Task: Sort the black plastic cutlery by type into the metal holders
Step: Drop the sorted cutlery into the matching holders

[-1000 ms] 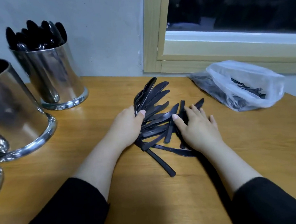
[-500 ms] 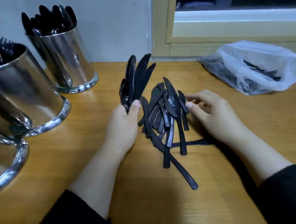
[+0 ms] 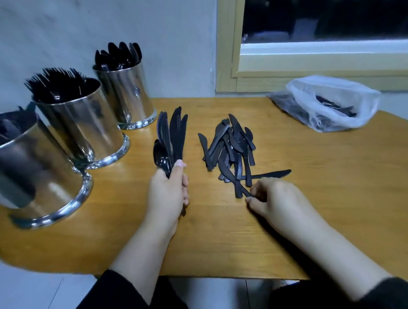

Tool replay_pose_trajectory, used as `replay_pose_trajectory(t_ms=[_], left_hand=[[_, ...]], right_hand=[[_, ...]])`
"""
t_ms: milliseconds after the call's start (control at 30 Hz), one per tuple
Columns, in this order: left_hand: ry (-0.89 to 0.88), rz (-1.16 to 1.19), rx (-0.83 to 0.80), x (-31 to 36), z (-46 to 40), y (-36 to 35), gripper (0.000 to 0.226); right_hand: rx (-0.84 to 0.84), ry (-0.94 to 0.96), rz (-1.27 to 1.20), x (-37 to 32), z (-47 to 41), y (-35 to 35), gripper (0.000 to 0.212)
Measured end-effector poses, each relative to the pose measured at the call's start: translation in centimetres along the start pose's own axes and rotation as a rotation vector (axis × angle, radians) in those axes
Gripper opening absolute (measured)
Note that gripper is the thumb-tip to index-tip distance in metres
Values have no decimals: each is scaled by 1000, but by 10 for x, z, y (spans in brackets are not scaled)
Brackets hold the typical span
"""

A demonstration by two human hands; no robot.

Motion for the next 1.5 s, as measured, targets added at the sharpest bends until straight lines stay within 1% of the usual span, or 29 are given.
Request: replay_pose_trajectory(t_ms=[100, 200, 333, 400, 467, 500, 533, 600, 667, 800, 900, 967, 1000, 1100, 1133, 1233, 1367, 1433, 1500], left_hand=[[19, 65, -33, -5, 22, 3, 27], [16, 78, -49, -7, 41, 6, 32], [28, 130, -37, -6, 51, 11, 26], [33, 140, -38, -5, 53, 11, 25], [33, 128, -40, -7, 53, 11, 27], [31, 114, -44, -8, 52, 10, 29], [28, 97, -46, -8, 52, 9, 31], [20, 74, -47, -9, 51, 7, 32], [13, 67, -36, -9, 51, 4, 33], [13, 86, 18, -11, 47, 11, 42], [30, 203, -16, -11, 44, 15, 35], [44, 226, -30, -12, 40, 15, 30], [43, 226, -28, -13, 36, 16, 32], [12, 191, 0, -12, 19, 18, 40], [7, 162, 14, -10, 14, 19, 41], [-22, 184, -15, -5, 4, 15, 42], [-34, 215, -40, -6, 6, 16, 35], [-31, 255, -34, -9, 5, 18, 33], [-25, 276, -25, -10, 3, 20, 33]], right_hand=[[-76, -117, 73, -9, 0, 1, 22], [-136, -184, 95, -16, 5, 2, 28], [-168, -232, 37, -19, 16, 4, 23], [-183, -258, -75, -18, 24, 3, 21], [-200, -244, -276, -26, 35, -4, 21], [-184, -222, -376, -33, 40, -6, 22], [-137, -186, -455, -42, 43, -6, 24], [-8, -95, -503, -60, 42, -6, 23], [57, -21, -470, -79, 35, -13, 19], [53, 133, -465, -118, 25, -34, 18], [17, 264, -414, -134, 24, -42, 18], [-10, 334, -347, -136, 21, -46, 18], [6, 338, -333, -131, 17, -45, 15], [144, 239, -306, -108, -6, -28, 15], [151, 194, -258, -101, -17, -26, 17], [98, 82, -38, -93, -49, -33, 29], [16, -11, 156, -98, -81, -53, 40], [-22, -63, 215, -99, -90, -61, 37], [-30, -100, 225, -98, -95, -62, 27]])
Point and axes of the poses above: each hand's wrist, its own z-axis away from the middle knuckle, its own y-axis out of the back of the hand, x = y × z, the point moved 8 cm from there along -z, towards the middle knuckle, and after that the axes turned 9 degrees about -z, right-handed, at the moved point
